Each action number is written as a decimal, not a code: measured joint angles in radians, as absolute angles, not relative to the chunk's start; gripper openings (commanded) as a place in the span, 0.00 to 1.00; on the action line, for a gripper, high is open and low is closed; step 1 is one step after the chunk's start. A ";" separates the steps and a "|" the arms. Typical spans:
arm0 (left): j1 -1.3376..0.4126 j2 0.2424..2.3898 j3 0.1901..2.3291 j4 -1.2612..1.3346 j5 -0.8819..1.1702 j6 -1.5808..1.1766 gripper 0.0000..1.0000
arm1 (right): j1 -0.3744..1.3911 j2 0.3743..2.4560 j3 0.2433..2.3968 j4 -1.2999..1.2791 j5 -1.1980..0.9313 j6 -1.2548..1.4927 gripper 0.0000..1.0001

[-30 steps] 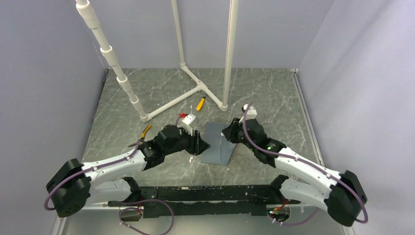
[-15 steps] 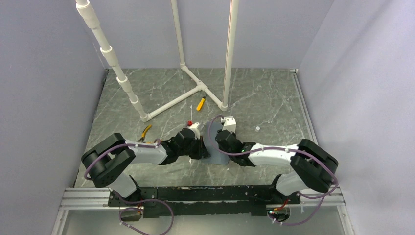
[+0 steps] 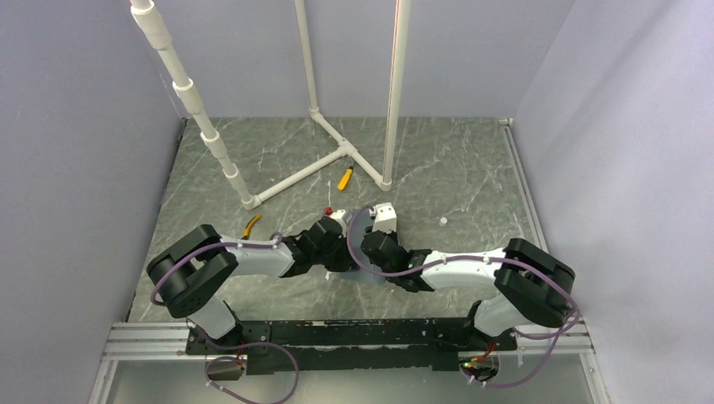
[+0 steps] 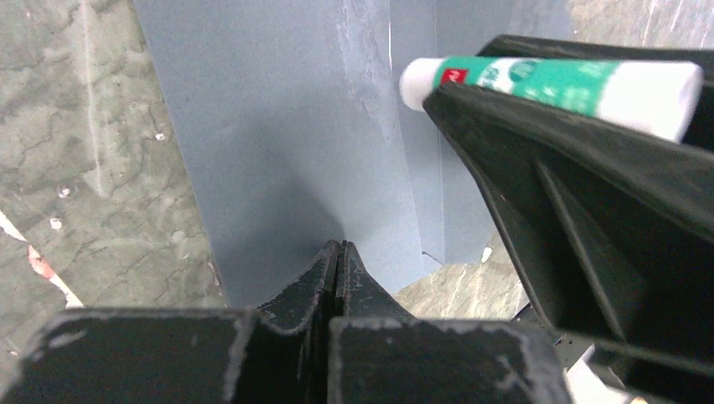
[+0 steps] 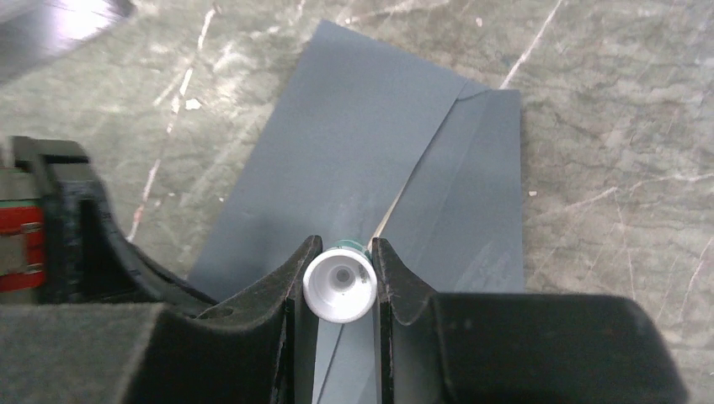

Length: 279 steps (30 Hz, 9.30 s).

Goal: Place the letter into the envelope and seal it

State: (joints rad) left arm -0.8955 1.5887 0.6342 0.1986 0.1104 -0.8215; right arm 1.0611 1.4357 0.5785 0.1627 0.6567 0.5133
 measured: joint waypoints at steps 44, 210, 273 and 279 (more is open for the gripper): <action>-0.854 1.620 0.622 0.247 0.176 -0.945 0.02 | 0.986 1.629 0.680 0.220 0.659 0.584 0.00; -0.833 1.339 0.612 0.009 0.080 -0.833 0.70 | -0.052 1.151 0.163 0.355 -0.278 1.300 0.68; -0.829 1.605 0.714 0.056 0.098 -0.807 0.02 | 0.479 1.474 0.414 0.420 -0.466 0.869 0.12; -0.829 1.605 0.714 0.057 0.099 -0.806 0.03 | 0.500 1.545 0.456 0.396 -0.424 0.838 0.11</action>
